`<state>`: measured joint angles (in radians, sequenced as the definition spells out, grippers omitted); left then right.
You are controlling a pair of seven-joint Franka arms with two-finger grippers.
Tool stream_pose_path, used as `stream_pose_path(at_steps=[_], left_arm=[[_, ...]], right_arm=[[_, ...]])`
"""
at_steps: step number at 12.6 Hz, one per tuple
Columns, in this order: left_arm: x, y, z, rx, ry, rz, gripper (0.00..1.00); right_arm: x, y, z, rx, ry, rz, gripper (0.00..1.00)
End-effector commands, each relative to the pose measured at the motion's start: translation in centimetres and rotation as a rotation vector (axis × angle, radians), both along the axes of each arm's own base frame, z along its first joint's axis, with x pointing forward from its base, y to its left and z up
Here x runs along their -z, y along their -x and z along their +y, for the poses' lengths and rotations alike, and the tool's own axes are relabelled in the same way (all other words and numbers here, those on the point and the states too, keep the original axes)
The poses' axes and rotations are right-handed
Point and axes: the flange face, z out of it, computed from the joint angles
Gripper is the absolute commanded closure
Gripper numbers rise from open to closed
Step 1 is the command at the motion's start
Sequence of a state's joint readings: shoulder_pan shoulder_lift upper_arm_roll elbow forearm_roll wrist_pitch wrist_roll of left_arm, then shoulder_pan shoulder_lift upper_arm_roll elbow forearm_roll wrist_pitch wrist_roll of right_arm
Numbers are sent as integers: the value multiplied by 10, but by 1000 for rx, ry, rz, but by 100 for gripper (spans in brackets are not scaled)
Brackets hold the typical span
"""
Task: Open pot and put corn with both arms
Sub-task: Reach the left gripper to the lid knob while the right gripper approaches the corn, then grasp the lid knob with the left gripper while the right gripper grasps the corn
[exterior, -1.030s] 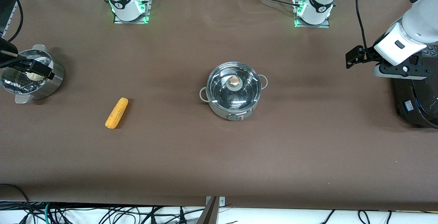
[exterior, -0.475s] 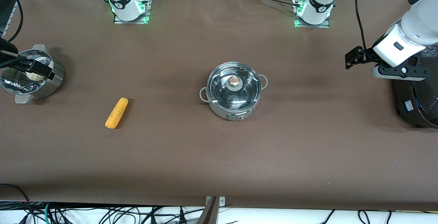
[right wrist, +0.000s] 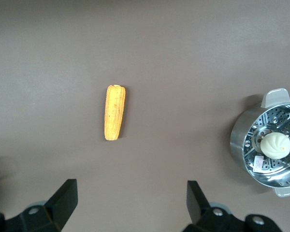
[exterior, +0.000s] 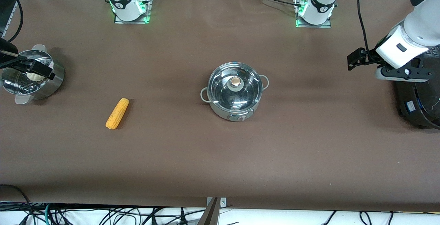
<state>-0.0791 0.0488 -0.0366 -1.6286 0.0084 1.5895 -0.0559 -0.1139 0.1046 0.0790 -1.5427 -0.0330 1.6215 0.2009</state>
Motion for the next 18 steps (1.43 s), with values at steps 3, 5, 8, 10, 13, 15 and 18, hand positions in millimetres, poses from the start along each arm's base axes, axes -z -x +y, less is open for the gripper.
stream_pose_path(at_steps=[3, 5, 8, 10, 13, 15, 18], left_arm=[[28, -9, -27, 67, -9, 82, 0], [33, -4, -77, 116, 41, 93, 0], [49, 4, -189, 78, 44, 90, 0], [73, 7, -271, -10, 21, 85, 0], [137, 3, -340, 7, 47, 19, 0], [185, 3, -361, 30, 53, 39, 0], [205, 10, -373, 56, 36, 54, 0]], right_arm=[[-7, 0, 0, -10, -17, -3, 0], [-7, 0, 1, -7, -17, -3, 0], [26, -15, 13, -22, -23, 45, 0], [87, -40, 24, -27, -44, 105, 0], [170, -76, 28, -27, -88, 87, 0], [229, -93, 31, -19, -96, 78, 0], [291, -101, 38, -14, -103, 63, 0]])
